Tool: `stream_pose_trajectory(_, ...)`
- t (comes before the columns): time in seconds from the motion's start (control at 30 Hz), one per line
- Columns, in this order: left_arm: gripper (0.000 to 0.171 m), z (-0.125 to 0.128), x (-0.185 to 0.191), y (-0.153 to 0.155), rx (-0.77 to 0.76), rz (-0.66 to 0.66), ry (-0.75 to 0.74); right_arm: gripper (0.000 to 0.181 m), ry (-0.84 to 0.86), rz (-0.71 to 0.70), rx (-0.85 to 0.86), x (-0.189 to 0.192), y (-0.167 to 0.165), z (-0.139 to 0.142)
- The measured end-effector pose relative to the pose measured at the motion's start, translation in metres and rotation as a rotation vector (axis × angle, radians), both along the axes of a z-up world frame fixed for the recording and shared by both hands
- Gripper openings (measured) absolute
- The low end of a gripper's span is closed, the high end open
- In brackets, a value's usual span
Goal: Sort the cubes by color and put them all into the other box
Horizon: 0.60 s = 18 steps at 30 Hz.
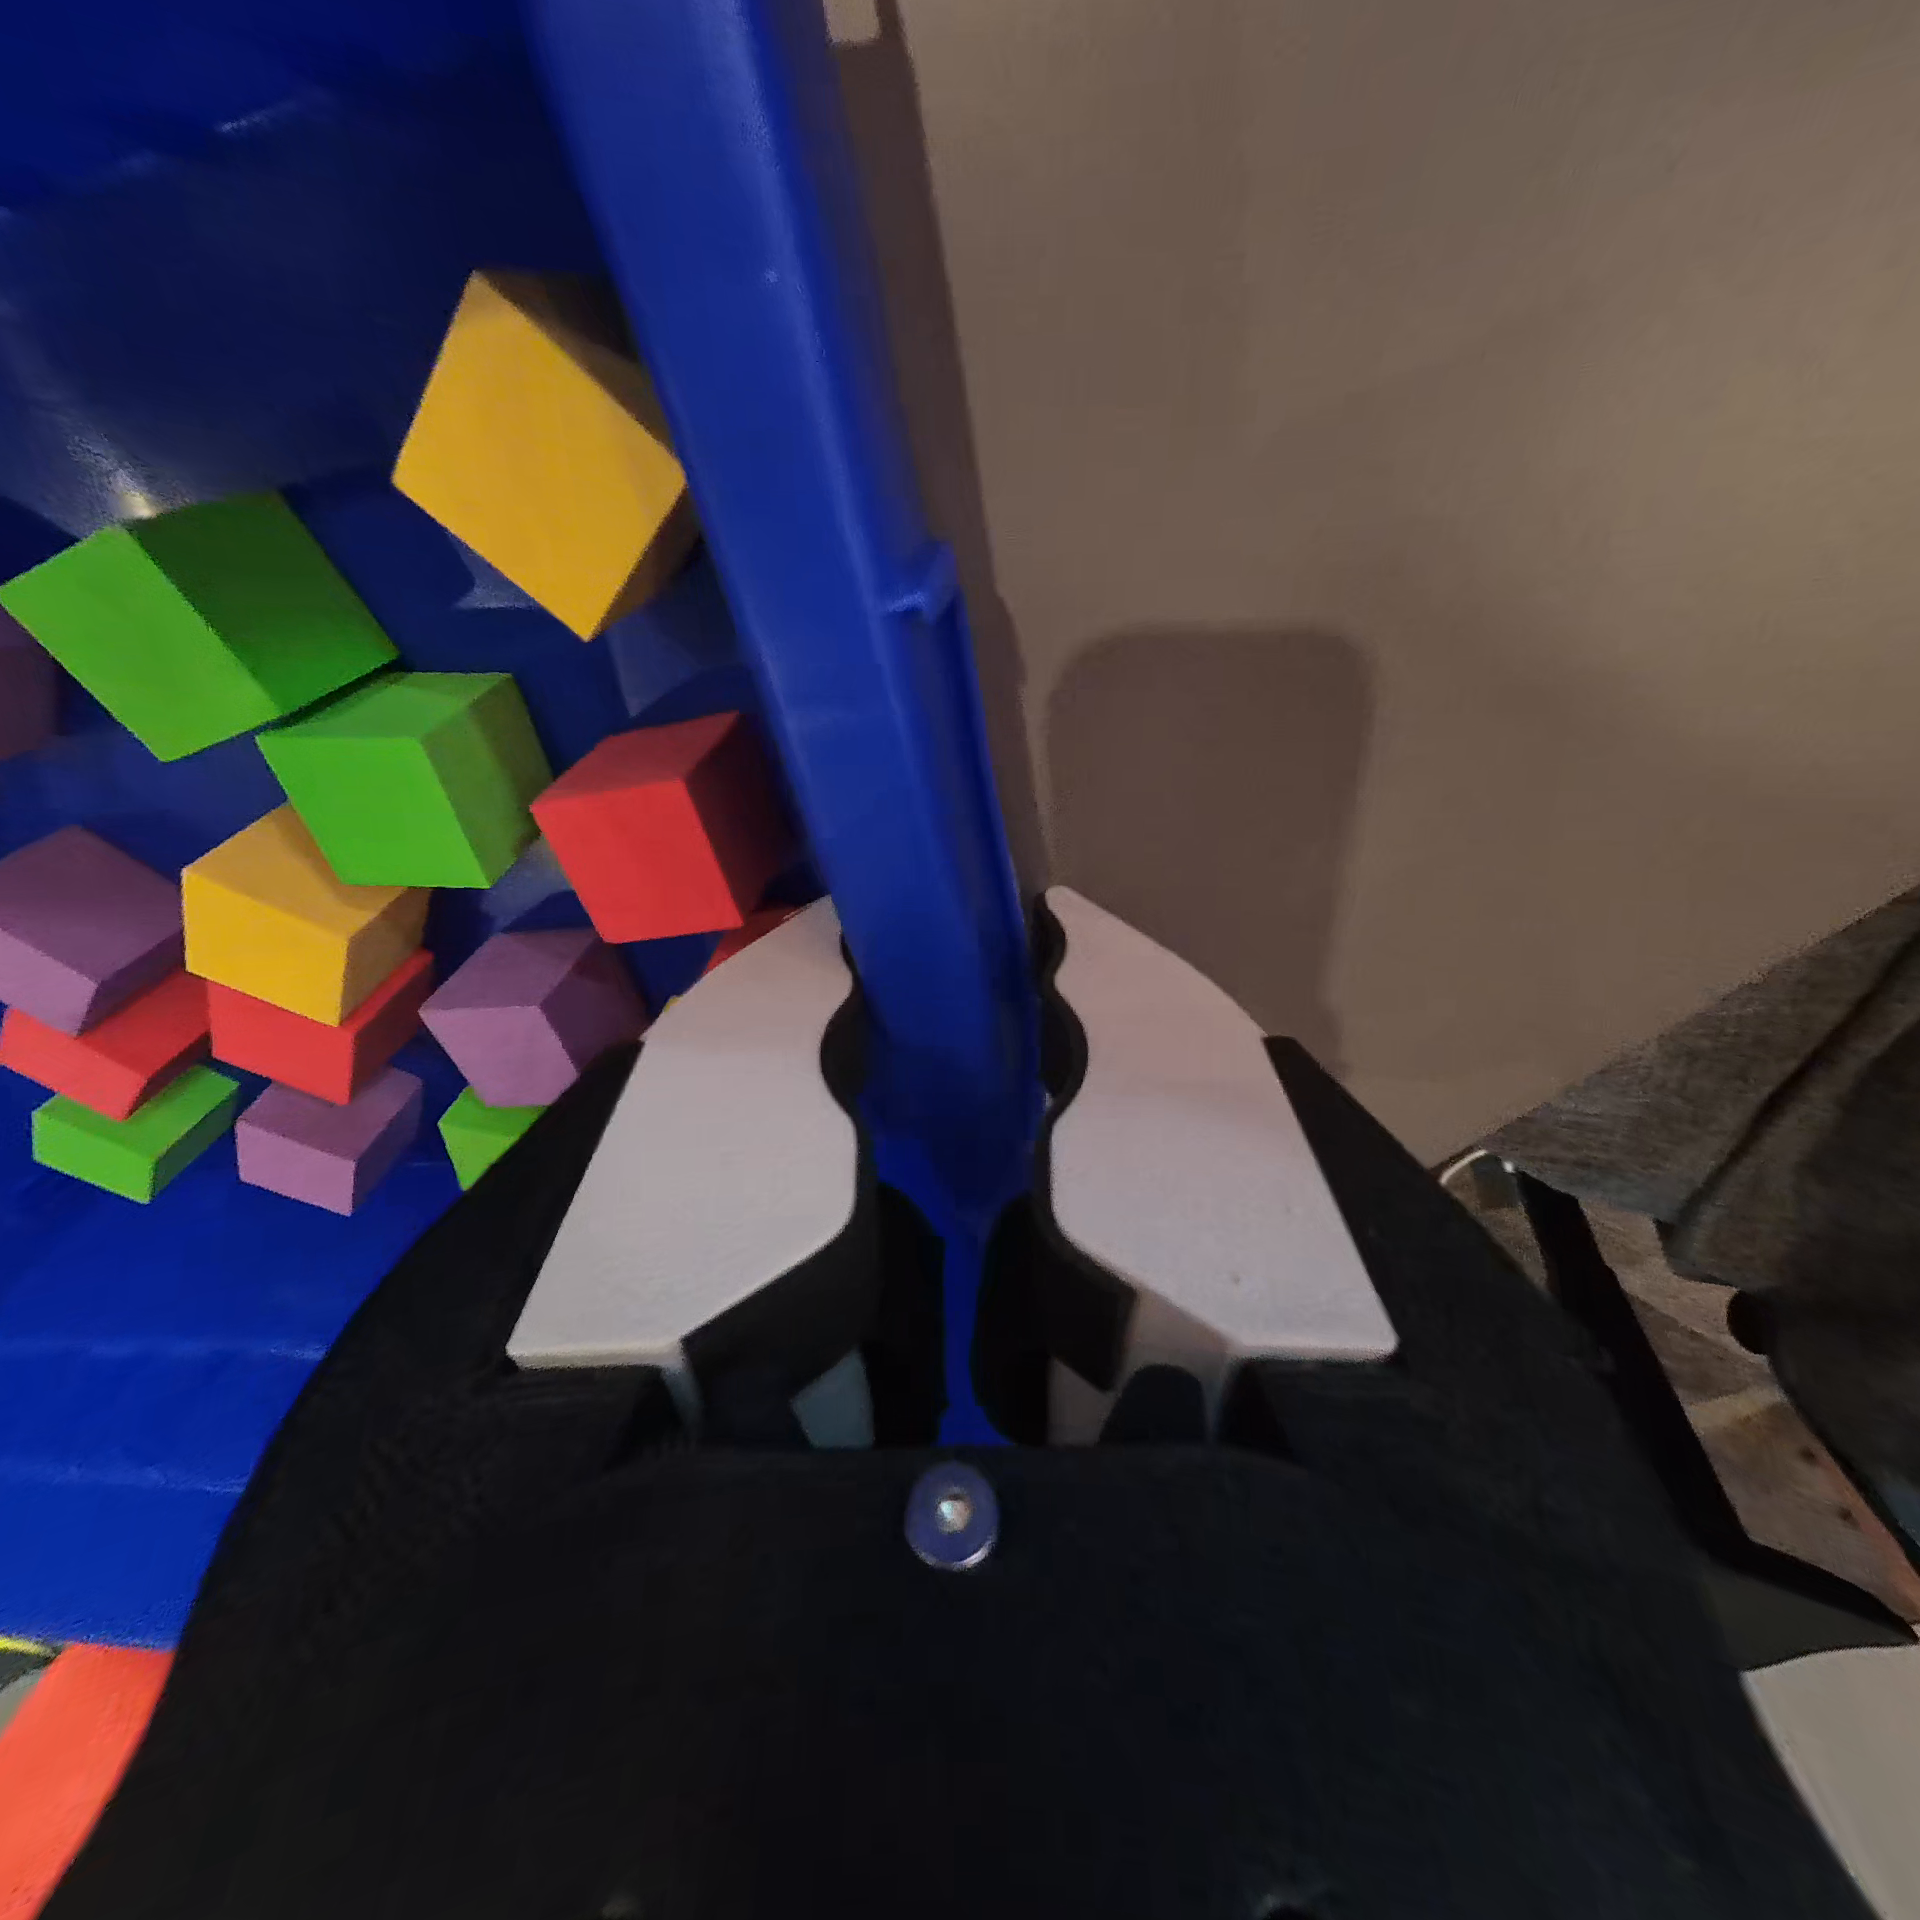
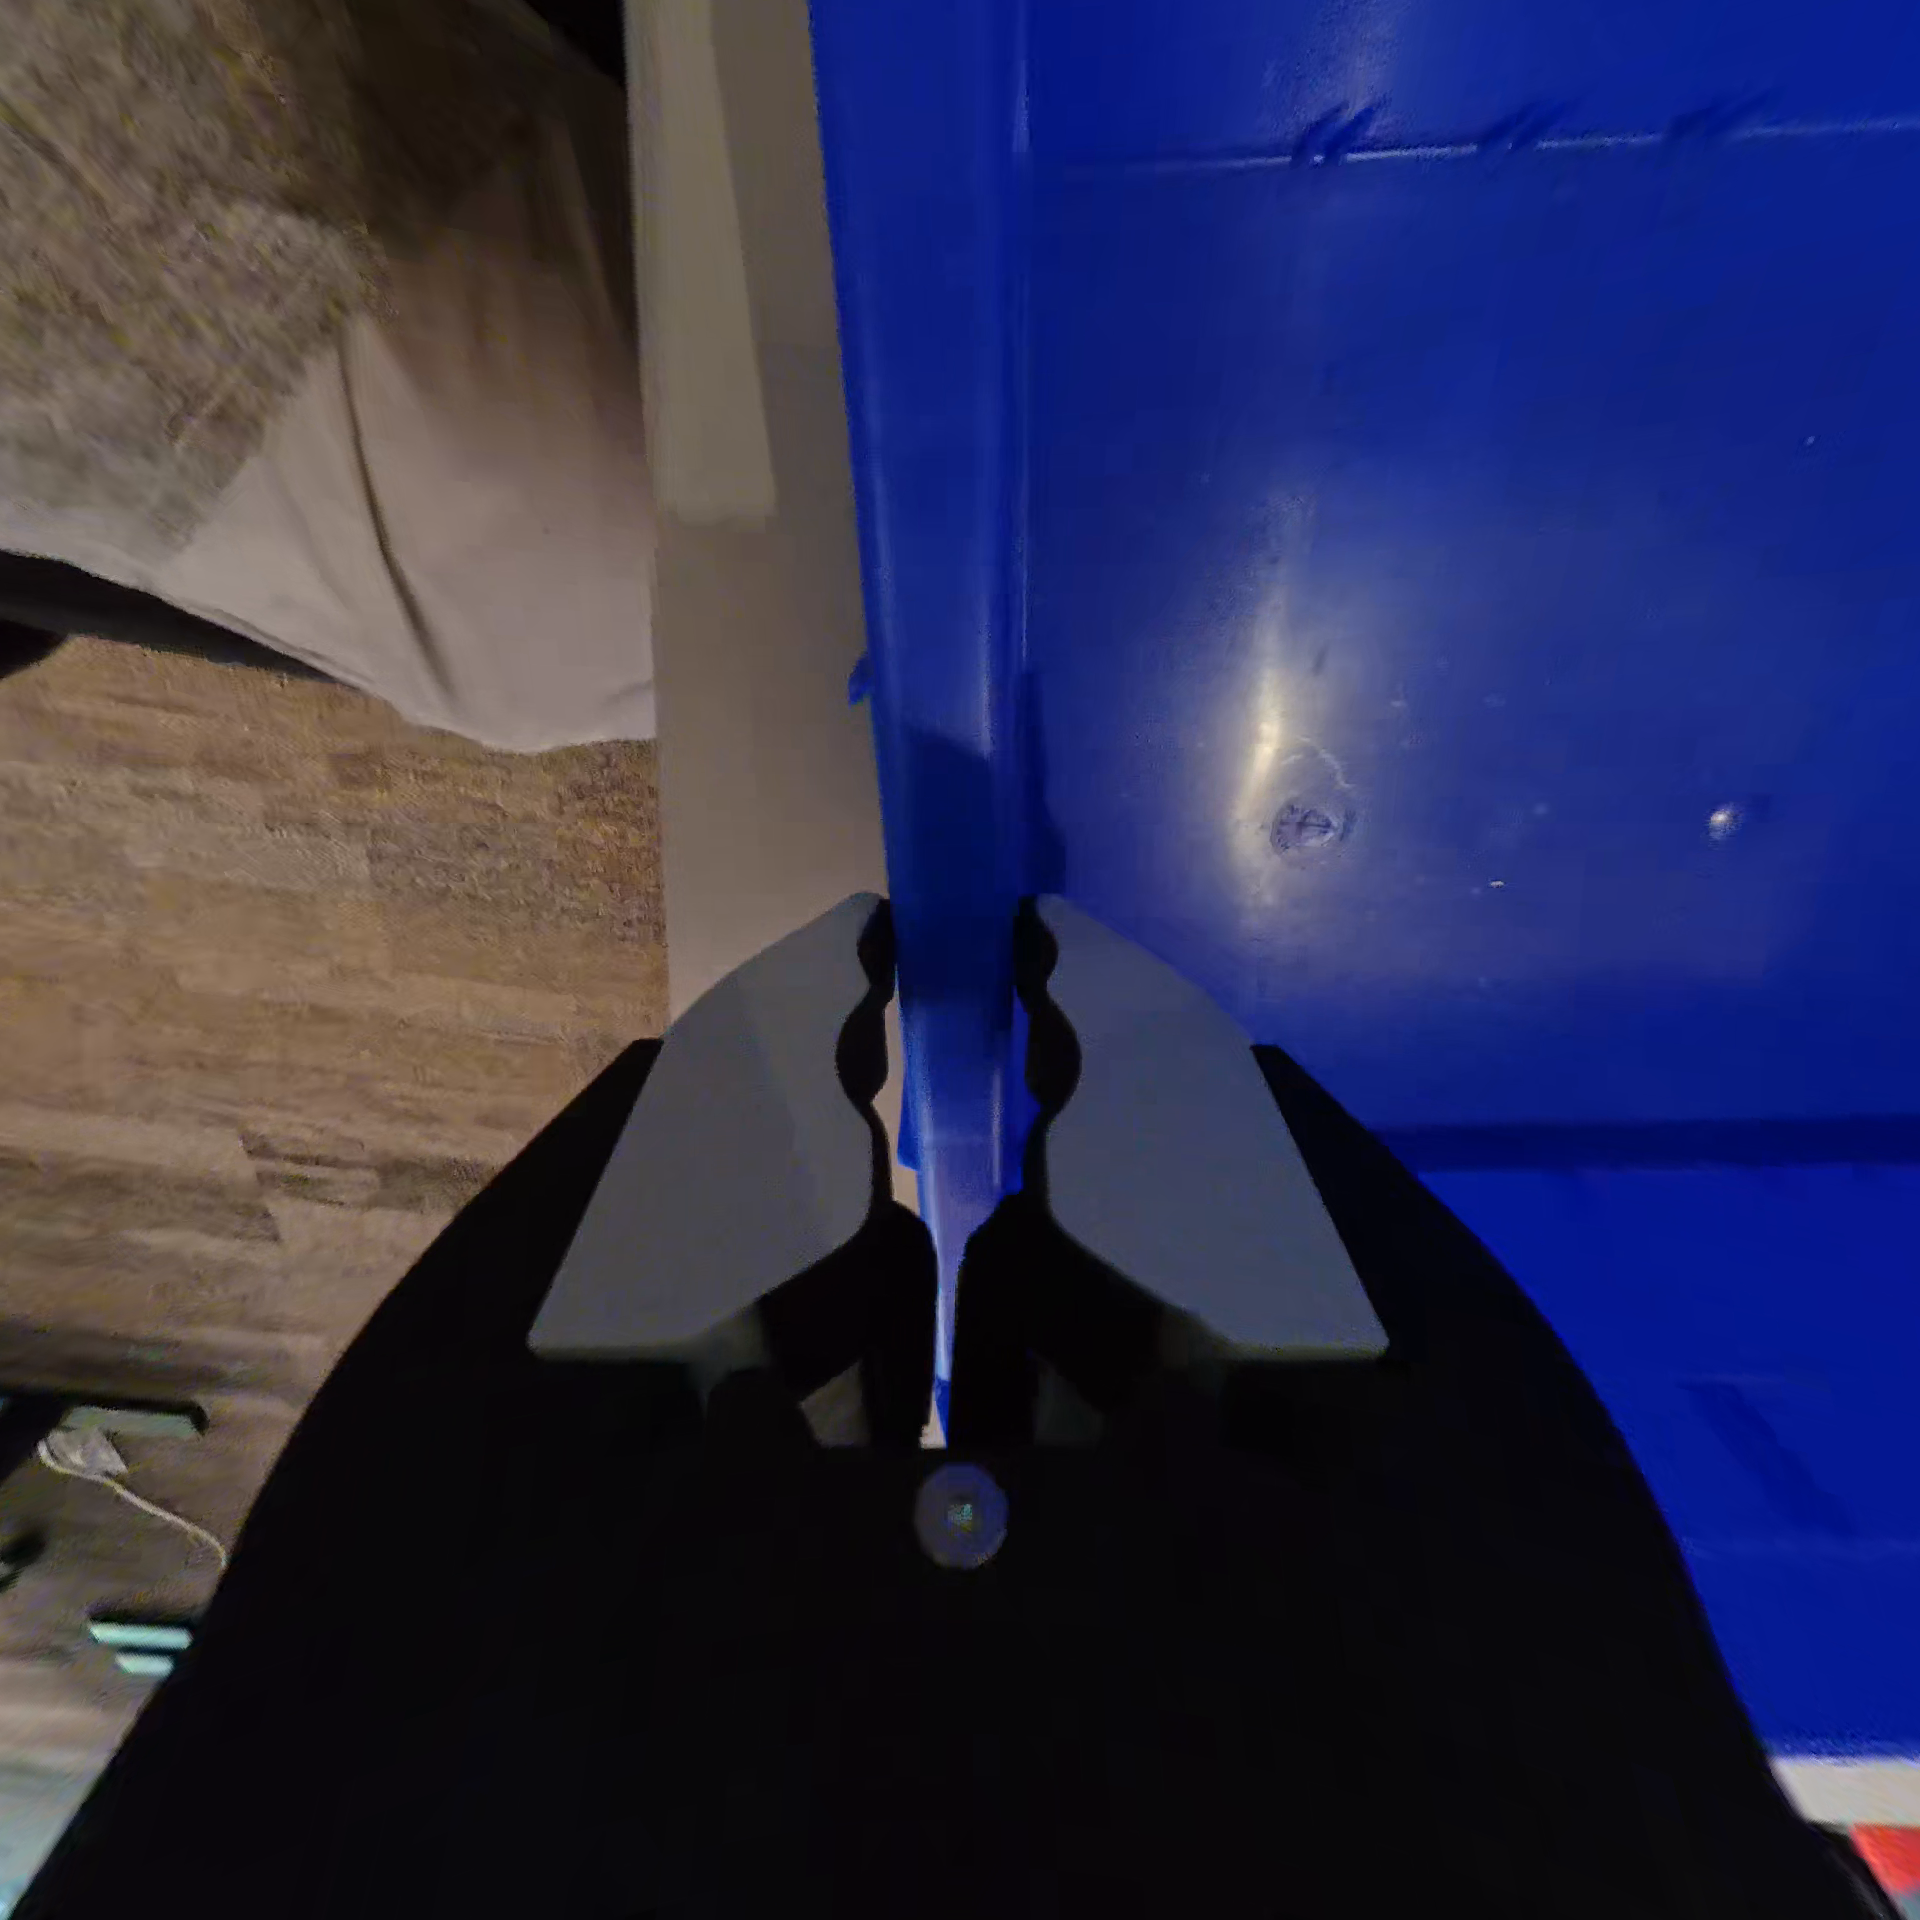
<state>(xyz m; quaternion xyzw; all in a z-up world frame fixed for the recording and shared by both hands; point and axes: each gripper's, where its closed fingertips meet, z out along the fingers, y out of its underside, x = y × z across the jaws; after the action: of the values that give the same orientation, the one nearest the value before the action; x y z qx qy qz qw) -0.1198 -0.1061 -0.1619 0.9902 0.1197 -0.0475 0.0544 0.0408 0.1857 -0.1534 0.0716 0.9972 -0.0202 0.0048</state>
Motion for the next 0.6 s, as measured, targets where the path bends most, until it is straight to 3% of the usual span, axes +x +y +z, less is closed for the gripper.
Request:
stream_pose_trajectory(0.13, 0.029, 0.001, 0.001, -0.008, -0.039, -0.085, -0.029, 0.023, 0.035, -0.107, -0.036, -0.004, -0.001, 0.000)
stream_pose_trajectory(0.3, 0.027, 0.003, -0.013, -0.048, -0.181, -0.296, -0.017, 0.023, 0.069, -0.246, -0.037, -0.007, -0.002, 0.000)
stream_pose_trajectory(0.43, 0.025, 0.003, -0.017, -0.067, -0.177, -0.480, -0.029, 0.023, 0.085, -0.333, -0.052, -0.009, -0.007, 0.000)
stream_pose_trajectory(0.6, 0.025, 0.003, -0.008, -0.073, -0.196, -0.444, -0.038, 0.022, 0.134, -0.332, -0.056, -0.010, -0.008, 0.001)
